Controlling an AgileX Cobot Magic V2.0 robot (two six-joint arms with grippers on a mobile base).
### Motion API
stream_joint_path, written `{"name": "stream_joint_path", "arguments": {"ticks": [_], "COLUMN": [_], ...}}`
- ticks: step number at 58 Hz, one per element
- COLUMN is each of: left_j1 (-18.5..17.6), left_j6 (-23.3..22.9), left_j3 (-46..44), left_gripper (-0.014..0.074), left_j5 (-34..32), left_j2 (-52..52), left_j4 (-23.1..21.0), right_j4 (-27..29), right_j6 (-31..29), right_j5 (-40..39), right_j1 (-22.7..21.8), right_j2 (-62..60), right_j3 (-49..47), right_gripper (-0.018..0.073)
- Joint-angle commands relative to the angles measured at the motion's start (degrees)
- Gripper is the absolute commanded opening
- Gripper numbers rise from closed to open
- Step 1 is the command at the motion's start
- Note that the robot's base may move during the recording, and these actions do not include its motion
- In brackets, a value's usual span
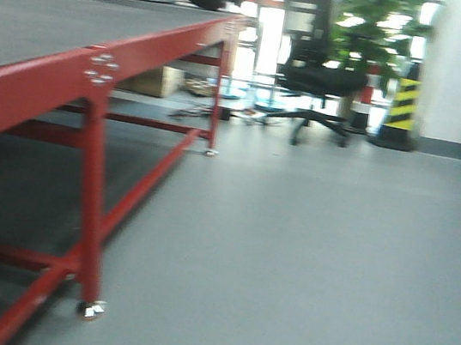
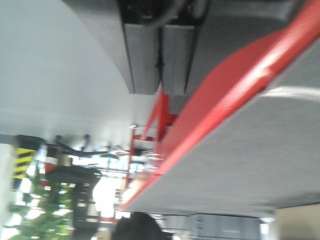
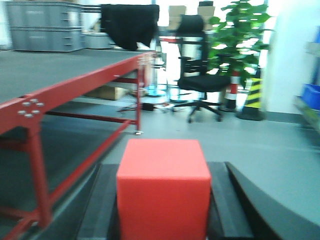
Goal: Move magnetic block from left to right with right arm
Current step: 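Drive the base away from the platform holding the cube in the right gripper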
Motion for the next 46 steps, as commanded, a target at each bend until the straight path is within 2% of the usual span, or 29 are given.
{"name": "stream_joint_path", "arguments": {"ticks": [1,46], "left_j1": [0.03,0.03], "left_j6": [-0.43,-0.43], "left_j3": [0.46,0.46], "left_gripper": [-0.0126,-0.0126], "left_j5": [-4.83,-4.83], "left_j2": [-0.69,-0.69], "left_j4": [-0.15,-0.15], "right_j4": [-0.89,-0.89], "right_j6": [-0.47,-0.47], "right_j5": [-4.91,-4.91], "right_j1": [-0.27,-0.27], "right_j2": [0.65,0.65], "right_j3": [-1.66,-1.66], "right_gripper": [0.0244,0.0244]}}
